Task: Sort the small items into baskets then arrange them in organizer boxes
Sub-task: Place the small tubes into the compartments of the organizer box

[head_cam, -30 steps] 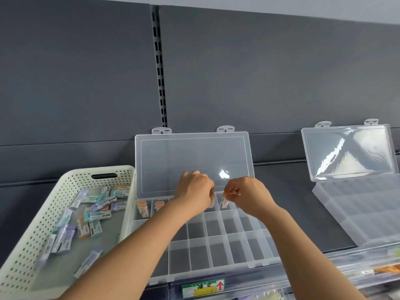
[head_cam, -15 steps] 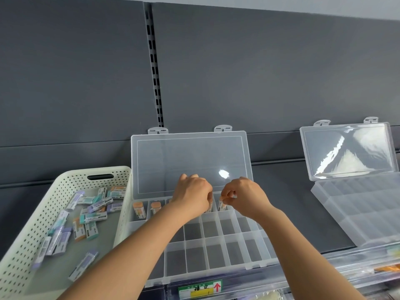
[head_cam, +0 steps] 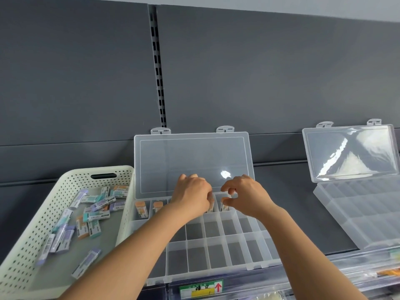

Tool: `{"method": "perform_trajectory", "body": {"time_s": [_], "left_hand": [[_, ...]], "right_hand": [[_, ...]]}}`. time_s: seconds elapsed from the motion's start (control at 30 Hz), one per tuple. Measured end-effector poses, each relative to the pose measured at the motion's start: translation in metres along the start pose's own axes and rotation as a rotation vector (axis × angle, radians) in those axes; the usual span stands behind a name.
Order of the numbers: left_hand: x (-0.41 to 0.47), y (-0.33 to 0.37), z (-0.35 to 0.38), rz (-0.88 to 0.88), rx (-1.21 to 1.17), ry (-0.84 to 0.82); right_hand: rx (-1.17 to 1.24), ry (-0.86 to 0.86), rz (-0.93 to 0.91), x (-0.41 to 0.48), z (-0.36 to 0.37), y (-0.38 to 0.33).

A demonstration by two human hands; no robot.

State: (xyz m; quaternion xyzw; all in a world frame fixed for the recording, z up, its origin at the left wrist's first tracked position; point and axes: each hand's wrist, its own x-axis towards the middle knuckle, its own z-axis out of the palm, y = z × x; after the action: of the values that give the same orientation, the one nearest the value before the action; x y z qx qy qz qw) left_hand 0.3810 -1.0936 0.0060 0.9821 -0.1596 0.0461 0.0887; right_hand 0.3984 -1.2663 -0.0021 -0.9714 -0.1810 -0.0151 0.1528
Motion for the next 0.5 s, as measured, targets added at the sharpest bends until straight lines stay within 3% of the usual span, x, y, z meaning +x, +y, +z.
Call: {"method": "perform_trajectory", "body": {"time_s": [0.27, 0.5], "left_hand": [[-0.028, -0.047, -0.044, -0.082, -0.031, 0.211], [-0.091, -0.130, -0.064, -0.416, 0.019, 0.192]], "right_hand": [[0.114, 0.138, -0.191, 0.023, -0.006, -0.066], [0.146, 0.010, -0.435, 0.046, 0.016, -0.162]]}}
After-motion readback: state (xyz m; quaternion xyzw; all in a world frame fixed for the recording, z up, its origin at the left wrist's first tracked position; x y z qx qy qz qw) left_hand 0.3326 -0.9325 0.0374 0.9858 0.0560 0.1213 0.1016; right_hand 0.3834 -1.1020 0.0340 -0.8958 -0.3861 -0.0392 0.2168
